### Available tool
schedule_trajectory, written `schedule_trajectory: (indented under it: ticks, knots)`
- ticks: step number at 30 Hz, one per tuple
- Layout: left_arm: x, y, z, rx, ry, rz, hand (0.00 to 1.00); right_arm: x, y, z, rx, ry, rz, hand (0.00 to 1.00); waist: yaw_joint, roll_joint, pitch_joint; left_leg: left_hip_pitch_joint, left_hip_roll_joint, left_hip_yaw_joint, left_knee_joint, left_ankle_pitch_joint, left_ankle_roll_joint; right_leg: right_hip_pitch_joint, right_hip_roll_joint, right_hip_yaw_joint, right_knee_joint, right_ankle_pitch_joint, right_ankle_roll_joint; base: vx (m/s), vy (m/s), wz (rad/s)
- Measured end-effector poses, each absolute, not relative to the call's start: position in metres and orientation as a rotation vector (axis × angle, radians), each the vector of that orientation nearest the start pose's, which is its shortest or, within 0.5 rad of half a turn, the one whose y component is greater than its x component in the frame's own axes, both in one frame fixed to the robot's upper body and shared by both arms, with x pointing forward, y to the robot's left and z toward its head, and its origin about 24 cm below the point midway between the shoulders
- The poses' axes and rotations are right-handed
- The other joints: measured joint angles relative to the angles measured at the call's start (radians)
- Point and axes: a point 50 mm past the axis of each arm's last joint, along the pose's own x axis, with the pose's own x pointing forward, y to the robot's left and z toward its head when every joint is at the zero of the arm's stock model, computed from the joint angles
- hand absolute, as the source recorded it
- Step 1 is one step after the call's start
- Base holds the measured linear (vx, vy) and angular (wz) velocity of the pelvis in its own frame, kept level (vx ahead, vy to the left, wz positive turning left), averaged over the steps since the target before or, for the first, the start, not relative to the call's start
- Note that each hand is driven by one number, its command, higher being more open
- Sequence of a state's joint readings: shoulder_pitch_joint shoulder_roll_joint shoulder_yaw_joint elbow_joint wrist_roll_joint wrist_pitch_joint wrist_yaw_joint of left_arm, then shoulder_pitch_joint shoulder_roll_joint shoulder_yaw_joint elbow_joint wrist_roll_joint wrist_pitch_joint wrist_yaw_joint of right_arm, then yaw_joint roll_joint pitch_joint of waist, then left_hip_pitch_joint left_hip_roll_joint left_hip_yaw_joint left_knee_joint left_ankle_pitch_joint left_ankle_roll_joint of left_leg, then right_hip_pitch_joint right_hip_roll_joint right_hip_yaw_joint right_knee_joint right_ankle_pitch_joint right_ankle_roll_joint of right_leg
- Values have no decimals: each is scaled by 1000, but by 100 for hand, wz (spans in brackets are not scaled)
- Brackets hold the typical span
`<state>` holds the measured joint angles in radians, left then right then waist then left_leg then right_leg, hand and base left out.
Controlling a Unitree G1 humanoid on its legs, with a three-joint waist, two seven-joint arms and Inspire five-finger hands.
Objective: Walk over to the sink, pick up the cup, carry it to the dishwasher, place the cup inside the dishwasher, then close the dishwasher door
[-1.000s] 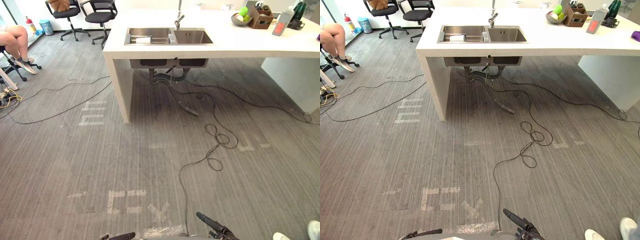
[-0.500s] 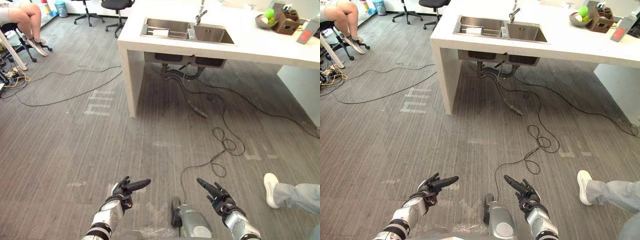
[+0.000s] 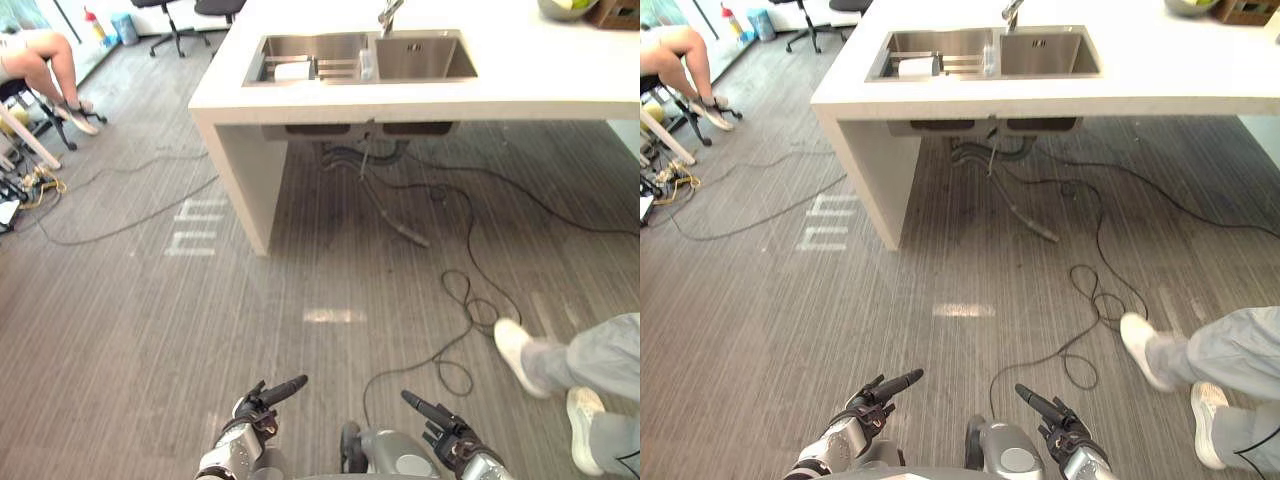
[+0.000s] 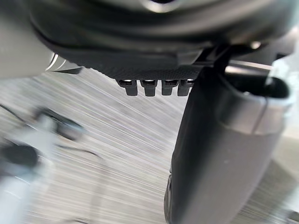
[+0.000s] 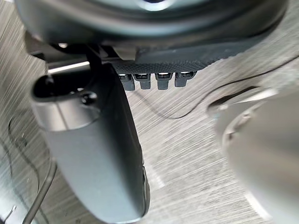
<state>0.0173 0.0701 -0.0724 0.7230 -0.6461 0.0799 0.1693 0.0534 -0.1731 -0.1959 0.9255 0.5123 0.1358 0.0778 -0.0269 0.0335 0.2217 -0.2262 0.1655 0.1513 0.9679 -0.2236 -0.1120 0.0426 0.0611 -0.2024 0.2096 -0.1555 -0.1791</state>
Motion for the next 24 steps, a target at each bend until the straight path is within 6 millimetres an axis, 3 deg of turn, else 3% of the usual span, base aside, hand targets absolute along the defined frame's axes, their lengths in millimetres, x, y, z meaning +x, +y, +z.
schedule_trajectory:
  ticks: [3,4,5,8,9,10,11,12,15,17,18,19,20,21,22,23,24]
  knots:
    - [184,169,-108,-471,754,348,100,139,-234,-137,433,945,-374,100,37,0,13,-61,-88,34,-437,35,-6,98,2,46,-70,1,6,330,-32,-46]
    - [186,170,-104,-472,727,358,100,147,-233,-134,444,924,-376,100,41,7,30,-56,-109,36,-660,108,-6,141,11,66,-96,-2,13,380,33,-40]
    - [188,170,-101,-474,710,359,100,153,-233,-131,462,905,-384,100,41,32,46,-65,-110,36,-798,161,-11,183,33,80,-118,-9,24,311,66,-37]
    - [184,169,-104,-479,722,365,100,147,-235,-132,490,903,-404,100,50,65,62,-92,-98,68,-827,171,-1,280,68,113,-161,-43,62,327,157,-34]
    - [179,169,-106,-487,732,370,100,136,-236,-135,492,921,-413,100,59,72,58,-78,-99,100,-811,180,8,320,74,129,-153,-85,67,443,216,-27]
    - [179,171,-106,-505,727,382,100,126,-236,-138,494,943,-422,100,61,76,54,-72,-102,97,-797,275,86,344,72,146,-131,-130,70,580,255,-17]
    - [182,171,-104,-533,698,398,100,118,-238,-141,491,962,-430,100,62,72,54,-82,-113,98,-783,351,141,337,57,149,-97,-162,99,514,208,-3]
    - [184,171,-102,-538,678,403,100,116,-238,-141,490,968,-434,100,64,71,55,-88,-120,99,-778,369,151,330,49,152,-84,-170,109,402,162,1]
    - [193,184,-89,-583,558,495,100,110,-237,-145,509,996,-443,100,73,62,60,-116,-153,110,-703,361,188,302,1,171,-10,-172,116,403,197,-4]
    - [204,199,-65,-602,406,577,100,97,-237,-151,557,1040,-498,100,88,43,47,-97,-199,120,-694,318,242,260,-42,169,116,-171,119,427,206,10]
    - [208,204,-55,-608,347,593,100,94,-237,-152,574,1053,-514,100,94,34,42,-86,-216,120,-707,310,248,235,-56,167,176,-169,128,464,182,24]
    - [215,214,-32,-612,219,617,100,86,-237,-155,604,1074,-547,100,100,18,32,-58,-247,117,-741,300,253,177,-85,157,312,-141,184,390,108,26]
    - [220,226,-9,-595,92,632,100,79,-235,-158,632,1094,-570,100,101,7,26,-15,-271,107,-777,289,261,115,-112,146,460,-66,311,398,97,25]
    - [221,231,4,-579,34,633,100,76,-233,-159,643,1107,-577,100,101,3,23,9,-279,100,-795,280,267,81,-118,145,540,-6,396,419,85,21]
    - [224,239,29,-559,-78,619,100,71,-230,-162,674,1122,-591,100,96,0,20,53,-286,82,-811,264,269,-3,-139,148,721,78,448,494,92,19]
    - [226,242,52,-529,-179,598,100,66,-227,-163,699,1130,-606,100,94,0,20,100,-294,67,-823,252,257,-104,-180,119,919,65,426,478,84,23]
    - [227,242,62,-516,-219,586,100,62,-226,-164,716,1132,-619,100,90,1,20,125,-297,56,-828,243,255,-147,-207,97,988,51,399,375,52,35]
